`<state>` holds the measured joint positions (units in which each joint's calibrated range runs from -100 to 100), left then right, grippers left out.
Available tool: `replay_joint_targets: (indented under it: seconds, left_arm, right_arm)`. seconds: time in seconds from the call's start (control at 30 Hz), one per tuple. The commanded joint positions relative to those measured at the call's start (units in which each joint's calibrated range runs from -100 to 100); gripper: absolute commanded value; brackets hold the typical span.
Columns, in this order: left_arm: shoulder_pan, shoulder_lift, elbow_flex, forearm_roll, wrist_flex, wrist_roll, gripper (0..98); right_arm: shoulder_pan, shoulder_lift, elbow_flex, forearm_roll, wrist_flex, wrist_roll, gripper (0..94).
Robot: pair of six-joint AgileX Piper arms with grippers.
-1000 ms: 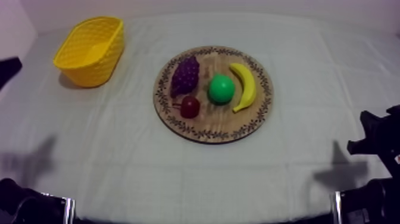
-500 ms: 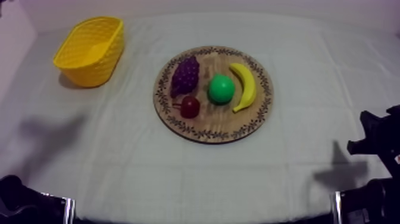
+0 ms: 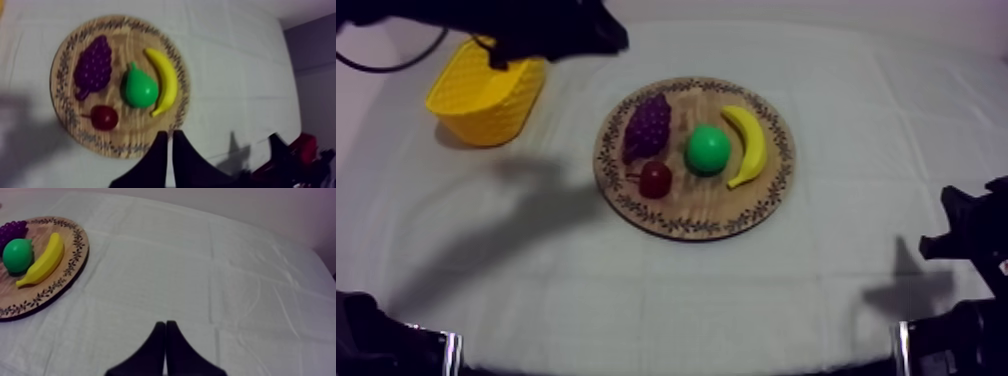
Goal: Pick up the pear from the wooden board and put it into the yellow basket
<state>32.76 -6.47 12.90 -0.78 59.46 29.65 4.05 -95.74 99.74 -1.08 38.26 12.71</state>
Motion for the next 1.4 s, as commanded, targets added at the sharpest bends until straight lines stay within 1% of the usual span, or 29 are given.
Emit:
replay_joint_targets:
  seconds: [0.0, 0.27, 0.3, 0.43, 0.47, 0.5, 0.53, 0.57, 0.63, 0.7, 0.83, 1.03, 1.2, 1.37]
  left_arm:
    - [0.4, 2.8, 1.1, 0.22, -1.1, 0.0, 3.1]
    - [1.7, 7.1, 0.8, 0.39, -2.8, 0.3, 3.3]
    - [1.8, 7.4, 0.8, 0.37, -2.9, 0.3, 6.6]
    - [2.0, 8.5, 0.0, 0.36, -4.0, -0.5, 30.5]
    - [2.1, 8.7, -0.4, 0.23, -4.0, -0.7, 41.7]
    - [2.2, 8.9, -0.8, -0.19, -3.8, -0.3, 55.3]
    - [2.4, 9.0, -1.0, -0.71, -3.6, 0.3, 66.0]
    - [2.6, 9.0, -1.2, -1.22, -3.6, 1.1, 73.8]
    - [3.0, 9.0, -1.1, -2.14, -4.1, 2.4, 84.2]
    - [3.2, 8.9, -0.9, -2.74, -4.8, 3.2, 90.0]
    - [3.2, 9.3, -0.8, -3.22, -5.0, 3.6, 94.5]
    - [2.8, 11.7, -1.0, -2.79, -4.9, 2.5, 95.6]
    - [2.4, 15.9, -3.2, -1.77, -4.6, 1.4, 95.2]
    - [1.5, 23.4, -8.8, -0.33, -2.3, -0.5, 94.3]
  right_arm:
    - [0.0, 0.0, 0.0, 0.0, 0.0, 0.0, 0.3]
    - [0.0, 0.0, 0.0, 0.0, 0.0, 0.0, 0.3]
    - [0.0, 0.0, 0.0, 0.0, 0.0, 0.0, 0.3]
    - [0.0, 0.0, 0.0, 0.0, 0.0, 0.0, 0.3]
    - [0.0, 0.0, 0.0, 0.0, 0.0, 0.0, 0.3]
    - [0.0, 0.0, 0.0, 0.0, 0.0, 0.0, 0.3]
    - [0.0, 0.0, 0.0, 0.0, 0.0, 0.0, 0.3]
    - [0.0, 0.0, 0.0, 0.0, 0.0, 0.0, 0.3]
    - [0.0, 0.0, 0.0, 0.0, 0.0, 0.0, 0.3]
    - [0.0, 0.0, 0.0, 0.0, 0.0, 0.0, 0.3]
    - [0.0, 0.0, 0.0, 0.0, 0.0, 0.0, 0.3]
    - [0.0, 0.0, 0.0, 0.0, 0.0, 0.0, 0.3]
    - [0.0, 0.0, 0.0, 0.0, 0.0, 0.0, 0.3]
    - [0.0, 0.0, 0.0, 0.0, 0.0, 0.0, 0.3]
